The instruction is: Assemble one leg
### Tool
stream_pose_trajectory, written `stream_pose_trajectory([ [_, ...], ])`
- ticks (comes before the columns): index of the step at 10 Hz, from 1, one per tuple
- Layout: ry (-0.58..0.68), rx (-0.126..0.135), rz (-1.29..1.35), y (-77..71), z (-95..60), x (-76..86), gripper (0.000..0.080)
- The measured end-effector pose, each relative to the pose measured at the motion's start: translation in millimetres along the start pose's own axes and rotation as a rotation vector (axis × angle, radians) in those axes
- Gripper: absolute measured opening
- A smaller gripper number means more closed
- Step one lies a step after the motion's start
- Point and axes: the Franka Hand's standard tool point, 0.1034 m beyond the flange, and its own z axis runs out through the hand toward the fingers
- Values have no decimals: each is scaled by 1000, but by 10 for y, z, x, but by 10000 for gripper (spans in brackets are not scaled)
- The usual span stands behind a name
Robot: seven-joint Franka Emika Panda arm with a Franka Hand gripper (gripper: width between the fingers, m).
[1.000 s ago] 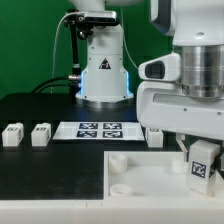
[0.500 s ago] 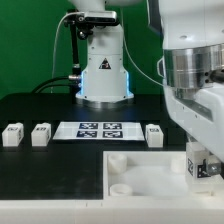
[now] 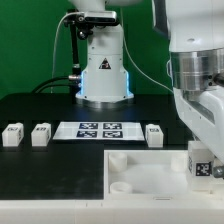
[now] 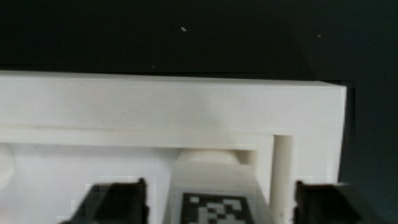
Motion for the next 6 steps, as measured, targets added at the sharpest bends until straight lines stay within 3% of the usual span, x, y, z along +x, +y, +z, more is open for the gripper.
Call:
stream_pose_trajectory([
  [1,1,-9,-217,13,-15,22,610],
  [3,7,-22,-514,56,-48,24,641],
  [6,7,-27,-760,61,-33,46,649],
])
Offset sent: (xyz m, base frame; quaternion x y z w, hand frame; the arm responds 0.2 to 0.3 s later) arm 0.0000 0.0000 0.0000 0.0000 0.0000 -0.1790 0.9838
